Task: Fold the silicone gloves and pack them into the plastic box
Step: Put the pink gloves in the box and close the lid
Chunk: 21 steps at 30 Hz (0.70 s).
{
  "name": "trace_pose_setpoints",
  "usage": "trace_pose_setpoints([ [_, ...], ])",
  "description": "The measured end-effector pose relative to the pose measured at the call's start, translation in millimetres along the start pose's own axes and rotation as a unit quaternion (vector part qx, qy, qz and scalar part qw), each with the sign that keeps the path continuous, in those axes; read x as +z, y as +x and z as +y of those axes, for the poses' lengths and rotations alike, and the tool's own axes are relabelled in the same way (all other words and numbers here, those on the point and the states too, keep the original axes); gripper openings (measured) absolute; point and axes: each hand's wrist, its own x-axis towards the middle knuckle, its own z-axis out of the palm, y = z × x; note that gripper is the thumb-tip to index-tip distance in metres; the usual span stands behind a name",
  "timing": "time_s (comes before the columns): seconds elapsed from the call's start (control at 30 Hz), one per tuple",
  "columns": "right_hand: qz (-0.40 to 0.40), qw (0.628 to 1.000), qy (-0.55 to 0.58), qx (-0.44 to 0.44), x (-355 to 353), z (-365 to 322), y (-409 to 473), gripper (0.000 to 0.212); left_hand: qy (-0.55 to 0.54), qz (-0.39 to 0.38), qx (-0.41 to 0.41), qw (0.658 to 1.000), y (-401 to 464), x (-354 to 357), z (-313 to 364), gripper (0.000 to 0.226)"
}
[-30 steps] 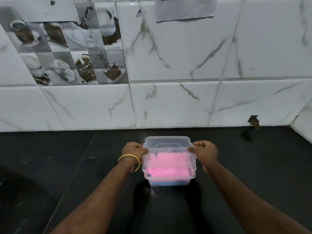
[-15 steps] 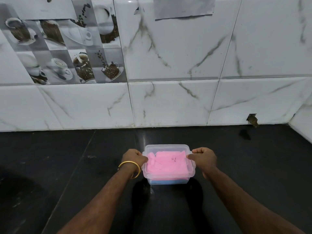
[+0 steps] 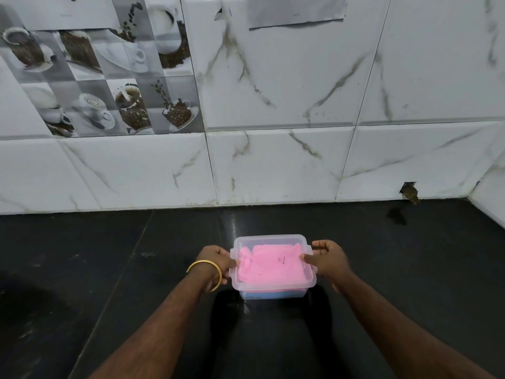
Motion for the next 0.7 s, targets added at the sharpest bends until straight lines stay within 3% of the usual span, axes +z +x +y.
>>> trace_pose_setpoints([
  [0.13, -0.061, 0.992, 0.047, 0.099, -6.9, 9.2, -0.8, 0.068, -0.035, -0.088, -0.056, 0.994, 0.7, -4.5, -9.2, 0.017],
  [0.3, -0.162, 0.966, 0.06, 0.191, -12.7, 16.1, 0.4, 0.06, -0.195, -0.181, -0.133, 0.955, -1.9, -1.4, -28.5, 0.016],
  [0.47, -0.157, 0.963, 0.094, 0.198, -9.9, 17.2, 2.3, 0.054, -0.255, -0.161, -0.141, 0.943, 4.1, 3.8, -37.1, 0.013],
  [0.7, -0.11, 0.973, 0.109, 0.172, -8.7, 8.9, 0.8, 0.047, -0.238, -0.116, -0.094, 0.96, 9.3, 2.2, -32.8, 0.018],
])
